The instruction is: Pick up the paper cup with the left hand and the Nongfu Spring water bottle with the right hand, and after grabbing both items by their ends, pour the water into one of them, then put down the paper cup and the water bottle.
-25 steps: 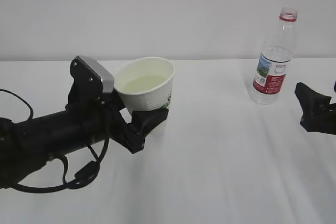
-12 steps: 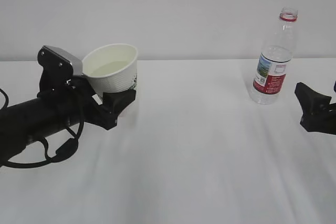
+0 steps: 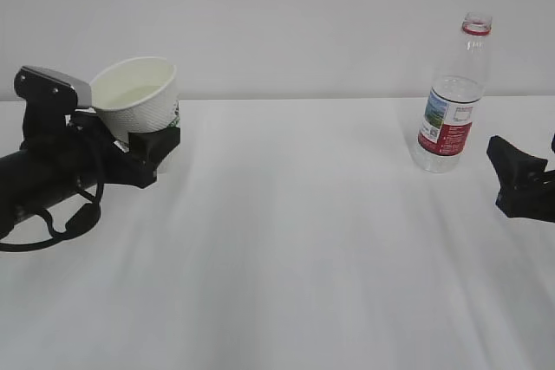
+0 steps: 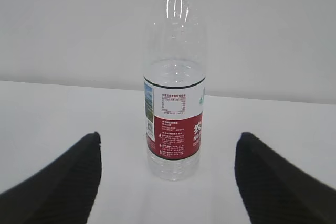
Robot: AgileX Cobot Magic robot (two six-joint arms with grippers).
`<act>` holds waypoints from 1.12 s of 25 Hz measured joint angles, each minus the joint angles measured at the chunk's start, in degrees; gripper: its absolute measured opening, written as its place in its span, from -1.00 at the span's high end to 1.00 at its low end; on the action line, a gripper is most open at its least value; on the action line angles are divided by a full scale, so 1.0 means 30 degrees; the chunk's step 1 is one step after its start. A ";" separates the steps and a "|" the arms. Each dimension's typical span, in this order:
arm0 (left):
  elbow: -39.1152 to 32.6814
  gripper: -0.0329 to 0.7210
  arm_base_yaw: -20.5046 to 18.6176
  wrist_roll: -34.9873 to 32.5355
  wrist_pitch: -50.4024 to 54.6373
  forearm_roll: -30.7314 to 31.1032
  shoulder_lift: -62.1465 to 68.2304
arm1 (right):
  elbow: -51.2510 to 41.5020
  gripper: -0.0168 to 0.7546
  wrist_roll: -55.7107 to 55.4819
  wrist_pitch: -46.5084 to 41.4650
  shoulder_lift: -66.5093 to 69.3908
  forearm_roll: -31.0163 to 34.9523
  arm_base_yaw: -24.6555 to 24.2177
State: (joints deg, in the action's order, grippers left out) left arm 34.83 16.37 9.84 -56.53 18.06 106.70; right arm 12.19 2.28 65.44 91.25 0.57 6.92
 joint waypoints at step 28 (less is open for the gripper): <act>0.0000 -0.49 -0.3155 -0.0112 -0.1344 -0.3826 0.0649 | 0.0000 -0.58 -0.0760 0.0000 0.0000 -0.0042 0.0000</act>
State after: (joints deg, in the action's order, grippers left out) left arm 34.83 6.90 9.51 -60.57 6.58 108.65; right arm 12.19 0.00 65.44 91.25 0.44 6.92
